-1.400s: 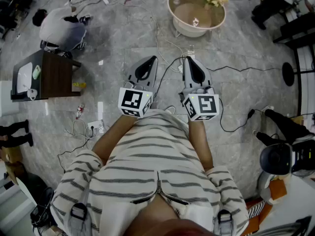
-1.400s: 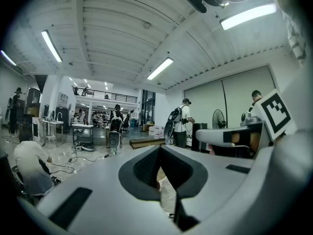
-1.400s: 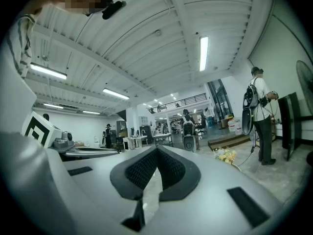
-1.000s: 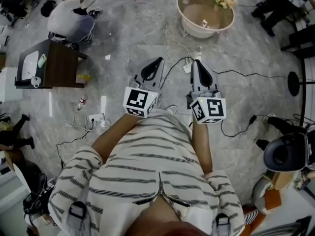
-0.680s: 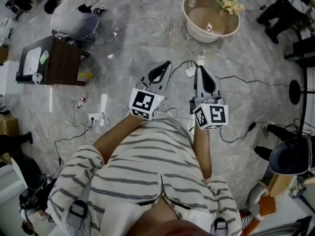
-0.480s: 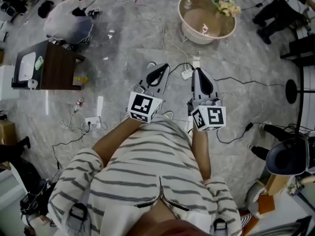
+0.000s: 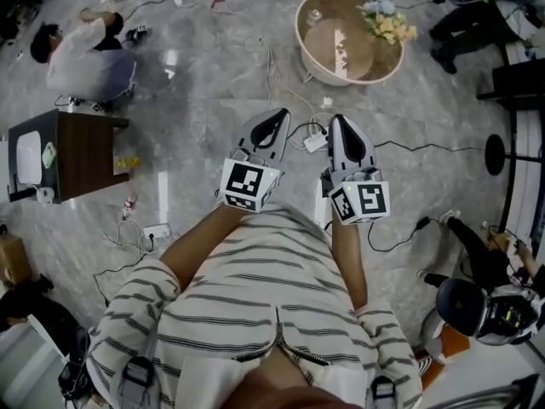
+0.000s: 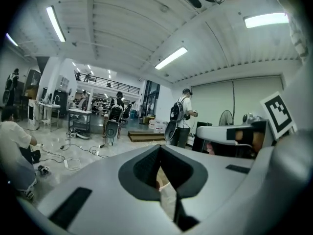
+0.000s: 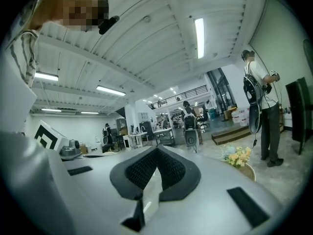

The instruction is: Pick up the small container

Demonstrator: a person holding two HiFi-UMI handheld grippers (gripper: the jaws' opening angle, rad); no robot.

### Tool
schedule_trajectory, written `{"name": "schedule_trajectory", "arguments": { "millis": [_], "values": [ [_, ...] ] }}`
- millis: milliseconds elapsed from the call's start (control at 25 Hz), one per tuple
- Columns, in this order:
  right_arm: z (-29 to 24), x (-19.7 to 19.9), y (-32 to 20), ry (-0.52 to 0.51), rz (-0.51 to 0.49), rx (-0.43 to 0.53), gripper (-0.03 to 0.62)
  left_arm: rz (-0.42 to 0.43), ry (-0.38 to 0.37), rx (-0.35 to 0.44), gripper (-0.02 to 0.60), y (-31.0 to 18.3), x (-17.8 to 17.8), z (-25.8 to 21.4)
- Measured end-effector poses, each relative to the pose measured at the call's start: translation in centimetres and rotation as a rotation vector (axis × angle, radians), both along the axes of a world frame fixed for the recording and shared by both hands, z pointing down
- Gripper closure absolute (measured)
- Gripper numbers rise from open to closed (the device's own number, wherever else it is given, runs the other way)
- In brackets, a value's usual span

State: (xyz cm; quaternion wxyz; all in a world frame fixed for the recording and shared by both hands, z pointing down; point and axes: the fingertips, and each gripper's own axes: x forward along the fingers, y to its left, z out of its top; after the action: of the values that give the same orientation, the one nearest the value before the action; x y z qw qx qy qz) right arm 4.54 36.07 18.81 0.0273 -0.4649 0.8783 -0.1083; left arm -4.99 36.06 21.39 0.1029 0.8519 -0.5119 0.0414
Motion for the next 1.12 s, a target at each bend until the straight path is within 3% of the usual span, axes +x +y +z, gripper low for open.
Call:
{"name": "schedule_trajectory", "arguments": {
  "millis": [120, 280, 480, 760, 1120],
  "values": [
    [-0.4, -1.8, -6.9, 0.012, 0.023, -0.019, 0.584, 0.043, 0.024, -0.030, 0.581, -7.3, -1.4, -0.8],
    [-1.1, -3.4, -16.3, -0.006, 0.083, -0.032, 0.583, 0.114, -0.002, -0.037, 0.581, -16.3, -3.0, -1.7],
    [-0.5, -3.9, -24.3, -0.008, 0.169, -0.070, 0.584, 0.164, -0.015, -0.060, 0.581, -24.8, -4.2, -1.3],
    [1.7, -4.9, -30.8, 0.012, 0.193, -0.125, 0.584, 0.182, -0.051, -0.095, 0.581, -32.0, -5.4, 1.5],
    [6.1, -3.7, -37.2, 0.021, 0.148, -0.150, 0.583, 0.149, -0.098, -0.143, 0.581, -38.4, -3.9, 6.4]
  ]
}}
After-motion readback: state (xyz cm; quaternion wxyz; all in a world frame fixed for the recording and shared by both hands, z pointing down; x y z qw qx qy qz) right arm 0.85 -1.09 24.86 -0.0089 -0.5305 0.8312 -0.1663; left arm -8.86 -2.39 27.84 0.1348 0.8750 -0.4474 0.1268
